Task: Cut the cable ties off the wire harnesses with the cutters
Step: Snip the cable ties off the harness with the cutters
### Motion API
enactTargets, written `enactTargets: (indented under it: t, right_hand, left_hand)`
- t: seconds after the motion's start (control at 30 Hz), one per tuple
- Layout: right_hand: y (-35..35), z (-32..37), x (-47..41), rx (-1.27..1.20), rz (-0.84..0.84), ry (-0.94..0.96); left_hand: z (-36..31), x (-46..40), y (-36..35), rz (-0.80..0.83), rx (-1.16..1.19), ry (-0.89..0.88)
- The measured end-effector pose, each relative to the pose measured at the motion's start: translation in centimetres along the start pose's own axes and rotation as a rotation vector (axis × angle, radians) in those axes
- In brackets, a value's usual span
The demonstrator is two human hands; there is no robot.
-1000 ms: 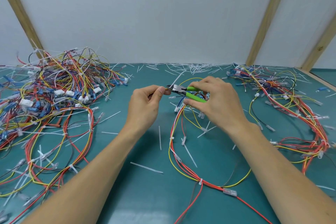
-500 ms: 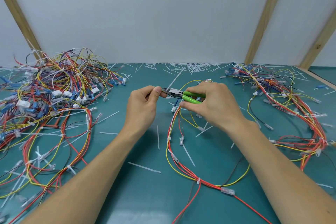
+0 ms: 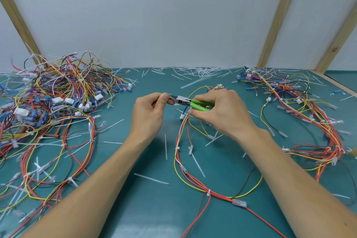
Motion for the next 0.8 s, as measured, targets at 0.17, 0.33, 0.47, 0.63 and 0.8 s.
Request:
enactTargets:
  t: [0.17,0.33,0.47,0.63,0.8]
  right_hand:
    - [0.1,-0.1,0.1,-0.01,0.002,-0.023]
    - [0.6,-1.2,0.2,-0.064,-0.109,-0.174]
    - [1.6,-4.1,0.2,-0.264,-0.233,-0.419]
    - [-0.4,-6.5,1.0,-0.619,-0.17,-0.687]
    - [-0.2,-8.0,1.5,-0.623,-0.215,-0.793]
  left_hand:
    - [-0.1,0.0,0.0,-0.012,0.034,-0.013]
    - [0.0,0.0,0.3,-0.045,0.069,0.011]
    - [0.1,0.1,0.4,-0.056,0.088,0.034]
    - [-0.2,0.2,-0.1,-0.011,0.104,0.045]
    - [-2.0,1.1,-1.6,0.146,0.114,-0.056]
Point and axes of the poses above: each hand's wrist, its own x-axis away from the middle knuckle, its own y-axis out of the back of the hand, z = x × y, the point moved 10 cm from there along -x, towards the middle knuckle, and after that the axes turned 4 degrees about -z, right-handed, at the moved point
